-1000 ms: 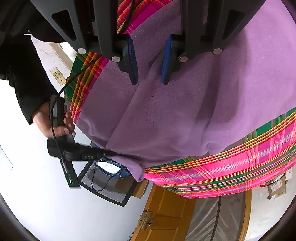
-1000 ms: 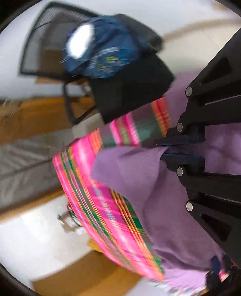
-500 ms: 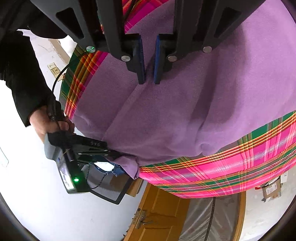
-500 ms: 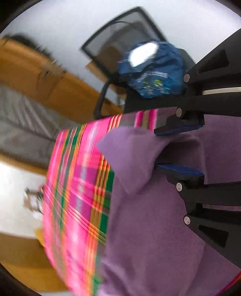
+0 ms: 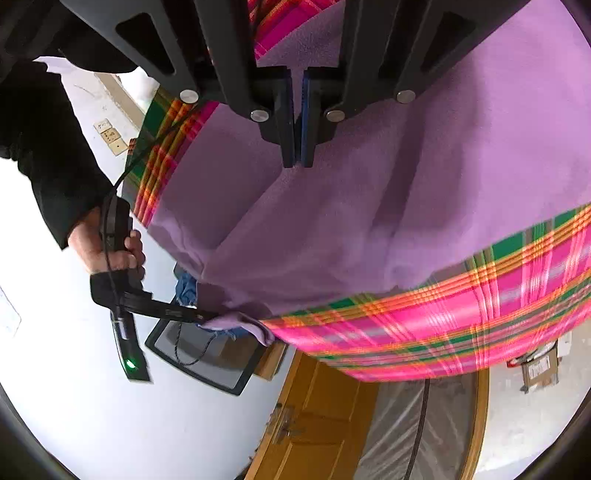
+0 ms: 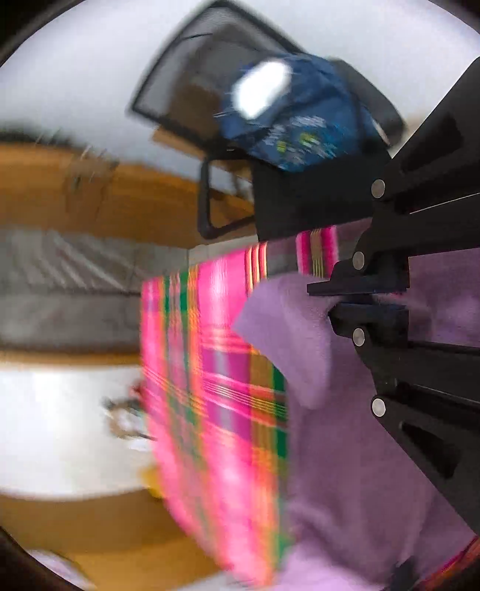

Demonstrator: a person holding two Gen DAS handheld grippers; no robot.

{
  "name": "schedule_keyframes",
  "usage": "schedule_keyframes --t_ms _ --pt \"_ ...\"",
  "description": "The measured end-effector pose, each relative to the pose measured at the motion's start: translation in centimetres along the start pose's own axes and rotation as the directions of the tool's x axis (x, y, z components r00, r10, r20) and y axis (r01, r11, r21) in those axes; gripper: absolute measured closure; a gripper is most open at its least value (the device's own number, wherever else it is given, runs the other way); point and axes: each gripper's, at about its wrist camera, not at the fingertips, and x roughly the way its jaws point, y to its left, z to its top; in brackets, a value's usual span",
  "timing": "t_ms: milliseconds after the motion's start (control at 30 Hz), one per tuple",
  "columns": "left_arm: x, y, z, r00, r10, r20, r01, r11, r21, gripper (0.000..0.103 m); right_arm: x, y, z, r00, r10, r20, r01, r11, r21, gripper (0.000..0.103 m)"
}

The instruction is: Fold clothes

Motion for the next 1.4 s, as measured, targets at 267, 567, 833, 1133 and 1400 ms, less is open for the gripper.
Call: schedule_keyframes --t_ms 267,567,833,1133,1400 --pt "-4.0 -0.8 0.9 0.995 -0.059 0.086 0.057 0.998 0.028 0.101 -4.4 -6.7 -2.8 0.980 0.166 0.108 -0.196 0.894 0.404 0.100" --pt "-2.2 -1.6 -1.2 0.993 -0.115 -0.028 0.117 0.991 0.066 0.101 -3.9 -9.7 -8.8 0.982 0.190 -0.006 -0.146 0.774 0.616 0.097" --pt "-1.0 -1.2 -1.8 0.990 -0.127 -0.057 0.130 0.991 0.043 0.101 -4.8 -5.4 -7.2 0.992 -0.095 -0.086 0.110 0.976 0.189 0.065" --pt "-0.7 -1.3 -2.0 0.991 -0.114 -0.076 0.117 0.992 0.040 0.101 -4.0 1.6 -8.3 0.937 -0.349 0.017 0.325 0.853 -0.409 0.063" --pt "-1.6 -1.5 -1.2 0.993 -0.110 -0.045 0.113 0.992 0.057 0.101 -7.2 -3.9 -6.0 0.993 -0.107 0.046 0.107 0.994 0.001 0.100"
